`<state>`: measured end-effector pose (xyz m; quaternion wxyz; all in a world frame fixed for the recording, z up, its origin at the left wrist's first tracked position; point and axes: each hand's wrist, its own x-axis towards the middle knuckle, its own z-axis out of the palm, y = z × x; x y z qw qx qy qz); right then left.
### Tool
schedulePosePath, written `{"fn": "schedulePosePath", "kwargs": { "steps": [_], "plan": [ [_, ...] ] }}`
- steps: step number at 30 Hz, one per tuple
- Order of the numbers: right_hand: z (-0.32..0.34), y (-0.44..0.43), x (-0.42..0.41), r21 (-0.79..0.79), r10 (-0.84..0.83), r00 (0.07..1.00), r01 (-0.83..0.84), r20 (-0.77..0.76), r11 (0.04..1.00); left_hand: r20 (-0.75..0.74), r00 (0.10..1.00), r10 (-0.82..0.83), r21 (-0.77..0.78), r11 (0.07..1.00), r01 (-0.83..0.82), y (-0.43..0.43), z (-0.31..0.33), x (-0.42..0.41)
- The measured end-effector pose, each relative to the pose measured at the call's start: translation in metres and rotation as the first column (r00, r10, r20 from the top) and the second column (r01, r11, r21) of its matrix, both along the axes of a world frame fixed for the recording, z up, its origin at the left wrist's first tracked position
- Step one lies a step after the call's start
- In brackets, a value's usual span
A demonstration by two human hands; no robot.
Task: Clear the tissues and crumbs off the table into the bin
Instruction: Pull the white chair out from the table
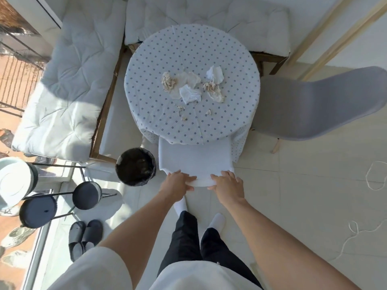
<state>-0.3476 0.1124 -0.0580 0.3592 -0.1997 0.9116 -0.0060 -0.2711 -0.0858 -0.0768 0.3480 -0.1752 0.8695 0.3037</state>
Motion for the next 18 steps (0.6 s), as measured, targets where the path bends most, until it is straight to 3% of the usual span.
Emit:
{"fn": "schedulePosePath", "kwargs": {
  "steps": [6, 18],
  "plan": [
    [-0.001, 0.000, -0.010, 0.060, -0.028, 0.998, 0.024, 0.054, 0.998, 0.137, 0.990, -0.030, 0.051, 0.998, 0.023, -0.012, 0.005, -0.017],
    [0.000, 0.010, 0.002, -0.045, -0.105, 0.988, 0.111, 0.117, 0.993, 0.141, 0.981, -0.131, 0.054, 0.991, 0.125, -0.010, 0.011, -0.018]
  ]
}}
